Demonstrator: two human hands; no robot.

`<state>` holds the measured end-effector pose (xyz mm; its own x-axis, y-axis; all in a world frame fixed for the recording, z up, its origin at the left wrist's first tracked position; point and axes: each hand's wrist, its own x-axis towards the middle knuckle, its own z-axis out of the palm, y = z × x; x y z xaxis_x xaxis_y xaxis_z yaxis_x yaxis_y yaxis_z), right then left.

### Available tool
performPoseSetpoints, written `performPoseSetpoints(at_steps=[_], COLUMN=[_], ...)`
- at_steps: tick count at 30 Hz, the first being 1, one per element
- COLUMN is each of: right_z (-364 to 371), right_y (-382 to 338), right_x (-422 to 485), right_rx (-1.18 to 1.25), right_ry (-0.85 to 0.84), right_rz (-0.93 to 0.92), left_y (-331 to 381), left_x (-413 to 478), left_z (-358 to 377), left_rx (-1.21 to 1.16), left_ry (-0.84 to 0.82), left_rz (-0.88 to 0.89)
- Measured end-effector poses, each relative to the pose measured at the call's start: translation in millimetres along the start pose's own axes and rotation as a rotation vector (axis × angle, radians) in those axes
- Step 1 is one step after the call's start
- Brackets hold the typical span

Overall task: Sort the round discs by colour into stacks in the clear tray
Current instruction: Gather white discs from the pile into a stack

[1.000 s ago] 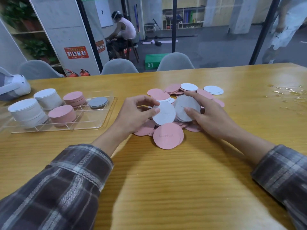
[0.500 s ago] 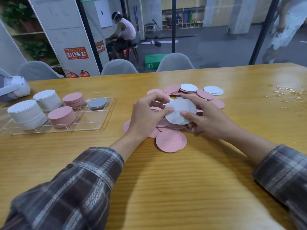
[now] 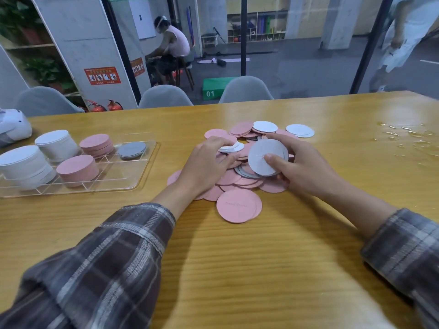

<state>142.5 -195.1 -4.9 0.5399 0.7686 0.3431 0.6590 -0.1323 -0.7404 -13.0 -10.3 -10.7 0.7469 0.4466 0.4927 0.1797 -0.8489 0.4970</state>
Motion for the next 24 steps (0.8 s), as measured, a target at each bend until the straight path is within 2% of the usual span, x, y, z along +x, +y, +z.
performPoseSetpoints(at_steps=[3, 6, 18, 24], right_z=[-1.6, -0.4, -4.9, -4.7], right_y=[2.8, 3.5, -5.3, -6.8], right_x=[1.5, 1.6, -3.0, -4.5], right_rx=[-0.004, 0.002, -0.019, -0.031], right_ry=[0.011, 0.013, 0.034, 0.047], right_rz=[0.007, 0.0, 0.026, 0.033], left_y=[1.2, 2.2, 2.9, 2.5], left_x=[1.5, -1.3, -24.5, -35.7], left_z=[-0.1, -3.7, -20.2, -24.3], left_rx=[0.075, 0.107, 0.102, 0.077], left_ry=[-0.138, -0.192, -0.139, -0.109], left_rz=[0.018, 0.013, 0.076, 0.165])
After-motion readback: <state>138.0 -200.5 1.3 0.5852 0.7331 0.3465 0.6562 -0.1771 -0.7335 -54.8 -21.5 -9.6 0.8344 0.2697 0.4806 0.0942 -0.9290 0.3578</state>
